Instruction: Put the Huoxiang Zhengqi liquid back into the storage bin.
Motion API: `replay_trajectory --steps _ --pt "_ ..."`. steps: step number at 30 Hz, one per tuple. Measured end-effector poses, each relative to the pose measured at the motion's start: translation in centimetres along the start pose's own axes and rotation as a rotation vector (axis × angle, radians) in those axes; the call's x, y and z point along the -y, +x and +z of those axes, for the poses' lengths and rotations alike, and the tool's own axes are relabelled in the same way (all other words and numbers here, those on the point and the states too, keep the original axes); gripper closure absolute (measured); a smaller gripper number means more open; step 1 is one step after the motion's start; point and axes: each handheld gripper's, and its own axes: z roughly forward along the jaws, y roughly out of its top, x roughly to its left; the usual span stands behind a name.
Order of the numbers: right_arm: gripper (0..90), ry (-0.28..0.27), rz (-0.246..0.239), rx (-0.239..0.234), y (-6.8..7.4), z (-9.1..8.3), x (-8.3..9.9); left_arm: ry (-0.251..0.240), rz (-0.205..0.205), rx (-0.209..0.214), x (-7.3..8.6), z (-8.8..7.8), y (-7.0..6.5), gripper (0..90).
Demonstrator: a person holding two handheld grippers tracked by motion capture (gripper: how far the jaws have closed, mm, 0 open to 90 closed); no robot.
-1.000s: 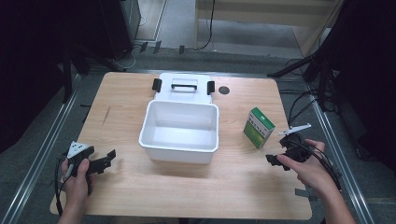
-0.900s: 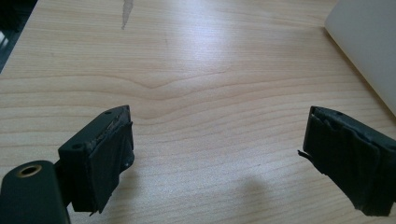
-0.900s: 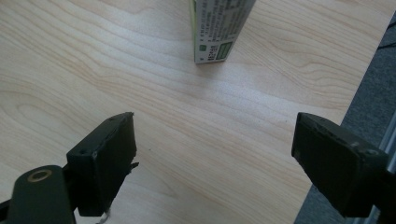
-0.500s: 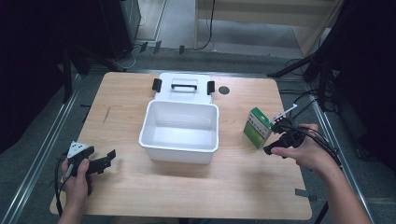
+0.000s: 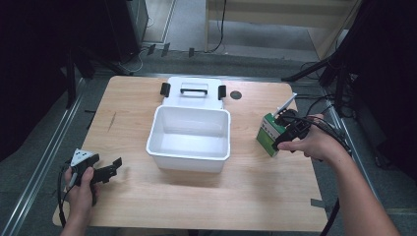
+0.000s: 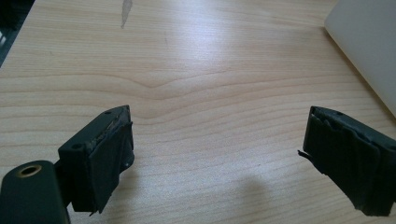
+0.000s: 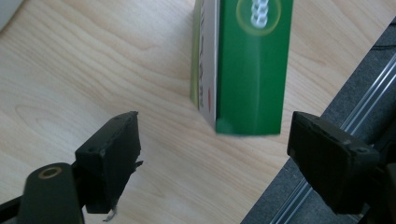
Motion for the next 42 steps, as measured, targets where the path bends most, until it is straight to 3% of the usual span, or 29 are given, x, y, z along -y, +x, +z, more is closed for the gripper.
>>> replay_trajectory --steps 7,15,30,37,42 --pt "32.5 0.042 0.011 -0.038 -0.5 0.3 -1.7 0.0 -0.001 -0.001 0.0 0.0 0.0 9.2" --pt "40.3 0.066 0.035 -0.095 -1.5 1.3 -3.3 0.001 -0.001 0.0 0.0 0.0 0.0 9.2" --pt "58.6 0.088 0.072 -0.116 -1.9 2.5 -4.2 -0.002 -0.004 -0.001 0.0 0.0 0.0 9.2" --pt "64.3 0.082 0.041 -0.106 -2.0 2.4 -4.2 -0.002 -0.005 0.0 0.0 0.0 0.0 9.2" --pt "64.6 0.048 0.005 -0.103 -1.8 1.8 -4.1 -0.002 -0.005 0.0 0.0 0.0 0.0 9.2"
